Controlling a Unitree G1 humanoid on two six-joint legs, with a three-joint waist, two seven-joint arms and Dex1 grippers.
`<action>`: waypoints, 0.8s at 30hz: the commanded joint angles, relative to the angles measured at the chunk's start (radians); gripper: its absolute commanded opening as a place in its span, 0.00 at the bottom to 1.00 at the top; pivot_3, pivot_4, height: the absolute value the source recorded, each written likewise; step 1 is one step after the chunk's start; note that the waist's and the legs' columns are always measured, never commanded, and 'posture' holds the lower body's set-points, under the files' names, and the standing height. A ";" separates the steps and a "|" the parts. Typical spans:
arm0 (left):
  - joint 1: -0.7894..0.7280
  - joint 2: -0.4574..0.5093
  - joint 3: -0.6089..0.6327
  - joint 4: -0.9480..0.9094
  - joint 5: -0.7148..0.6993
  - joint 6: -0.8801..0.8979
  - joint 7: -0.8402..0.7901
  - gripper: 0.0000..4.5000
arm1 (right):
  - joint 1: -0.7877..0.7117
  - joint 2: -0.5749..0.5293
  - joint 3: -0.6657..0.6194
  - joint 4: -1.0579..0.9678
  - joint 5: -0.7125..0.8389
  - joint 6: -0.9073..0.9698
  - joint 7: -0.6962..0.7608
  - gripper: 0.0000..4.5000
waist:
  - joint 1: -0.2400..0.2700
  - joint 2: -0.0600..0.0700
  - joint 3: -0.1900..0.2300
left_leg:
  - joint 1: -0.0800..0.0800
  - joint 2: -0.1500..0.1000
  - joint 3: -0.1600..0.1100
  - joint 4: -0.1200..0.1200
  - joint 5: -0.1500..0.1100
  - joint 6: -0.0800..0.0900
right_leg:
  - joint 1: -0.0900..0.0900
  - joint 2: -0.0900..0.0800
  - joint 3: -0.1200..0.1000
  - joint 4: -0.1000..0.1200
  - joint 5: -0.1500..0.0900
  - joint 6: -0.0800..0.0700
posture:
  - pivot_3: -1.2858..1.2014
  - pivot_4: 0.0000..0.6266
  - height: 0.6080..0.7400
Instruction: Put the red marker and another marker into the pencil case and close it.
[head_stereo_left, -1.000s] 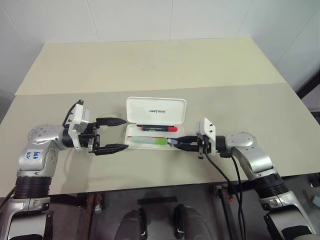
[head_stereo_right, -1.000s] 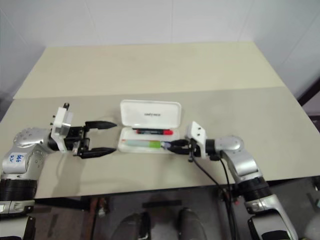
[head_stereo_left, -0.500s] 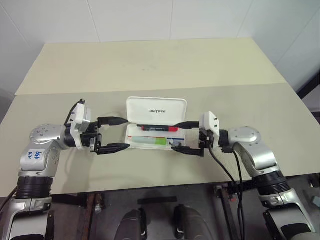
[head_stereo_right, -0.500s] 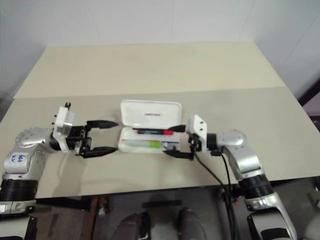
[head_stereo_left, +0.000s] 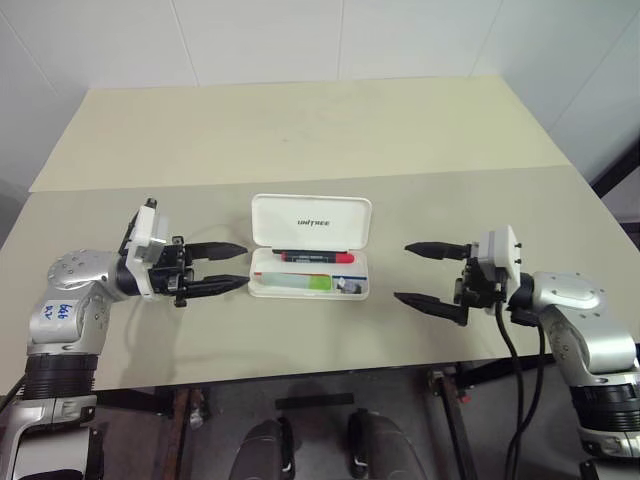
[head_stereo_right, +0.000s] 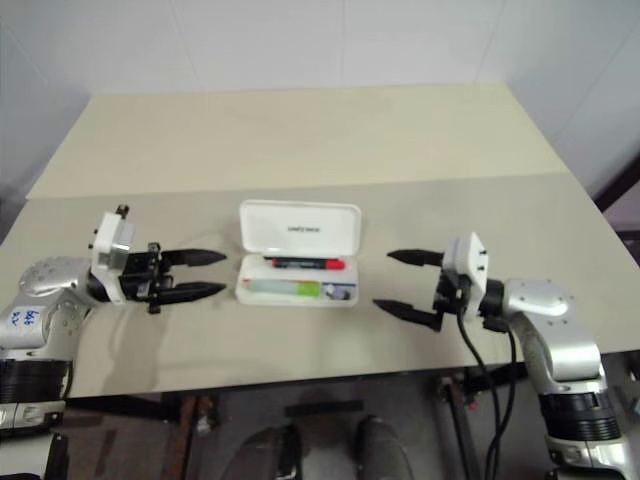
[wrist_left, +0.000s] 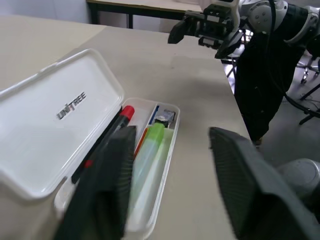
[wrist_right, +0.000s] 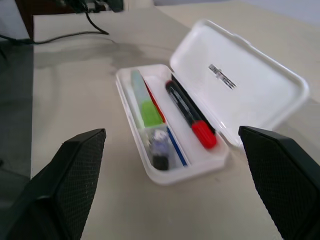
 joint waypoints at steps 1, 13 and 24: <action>-0.009 0.010 0.020 0.010 -0.014 -0.023 -0.025 0.25 | -0.004 -0.007 -0.037 -0.010 0.012 -0.033 -0.004 1.00 | 0.002 0.000 0.000 | 0.000 0.000 0.000 0.000 0.000 0.000 | 0.000 0.000 0.000 0.000 0.000 0.000 | 0.52 0.24 1.00; -0.159 -0.119 0.099 0.153 -0.020 -0.090 0.183 0.00 | -0.038 0.008 -0.026 -0.022 0.049 -0.016 -0.013 1.00 | 0.006 -0.001 0.001 | -0.001 -0.001 -0.001 0.002 0.000 0.001 | 0.001 -0.001 -0.001 0.000 0.001 0.001 | 0.52 0.24 1.00; -0.329 -0.230 0.087 0.431 0.123 -0.231 0.454 0.00 | -0.062 0.034 -0.041 -0.084 0.148 0.035 -0.050 1.00 | 0.007 -0.002 0.001 | 0.000 -0.001 -0.001 0.003 0.000 0.002 | 0.003 0.000 -0.002 -0.001 0.001 0.002 | 0.52 0.24 1.00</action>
